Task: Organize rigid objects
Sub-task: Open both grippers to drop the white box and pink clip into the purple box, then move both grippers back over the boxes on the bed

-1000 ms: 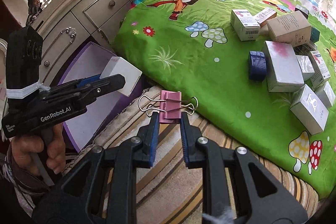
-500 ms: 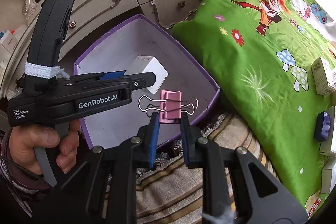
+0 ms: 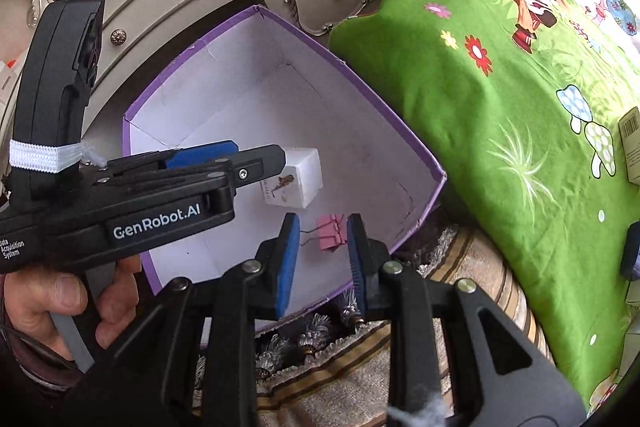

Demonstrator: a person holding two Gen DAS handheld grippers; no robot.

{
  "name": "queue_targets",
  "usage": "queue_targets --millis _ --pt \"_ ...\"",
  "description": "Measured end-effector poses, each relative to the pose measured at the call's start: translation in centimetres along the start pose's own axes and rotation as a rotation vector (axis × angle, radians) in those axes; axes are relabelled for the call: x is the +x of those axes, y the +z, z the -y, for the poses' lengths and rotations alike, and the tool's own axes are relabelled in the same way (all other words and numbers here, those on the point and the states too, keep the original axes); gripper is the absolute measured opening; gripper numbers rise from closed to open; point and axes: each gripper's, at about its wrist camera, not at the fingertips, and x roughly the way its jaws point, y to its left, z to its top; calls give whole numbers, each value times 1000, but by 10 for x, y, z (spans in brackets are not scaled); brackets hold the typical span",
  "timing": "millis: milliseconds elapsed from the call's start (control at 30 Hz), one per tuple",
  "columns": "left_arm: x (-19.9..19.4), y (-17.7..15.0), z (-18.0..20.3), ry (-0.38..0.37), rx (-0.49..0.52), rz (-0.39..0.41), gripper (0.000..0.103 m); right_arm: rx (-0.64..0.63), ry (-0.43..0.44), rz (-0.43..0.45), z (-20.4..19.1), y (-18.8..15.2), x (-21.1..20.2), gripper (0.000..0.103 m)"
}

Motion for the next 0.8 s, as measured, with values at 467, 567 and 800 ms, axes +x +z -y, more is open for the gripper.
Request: queue_targets --millis 467,567,800 --pt "-9 -8 54 54 145 16 75 88 -139 161 34 -37 -72 72" --pt "-9 -10 68 38 154 21 75 120 -176 190 49 -49 -88 77" --pt "-5 -19 105 19 225 71 75 241 -231 221 89 -79 -114 83"
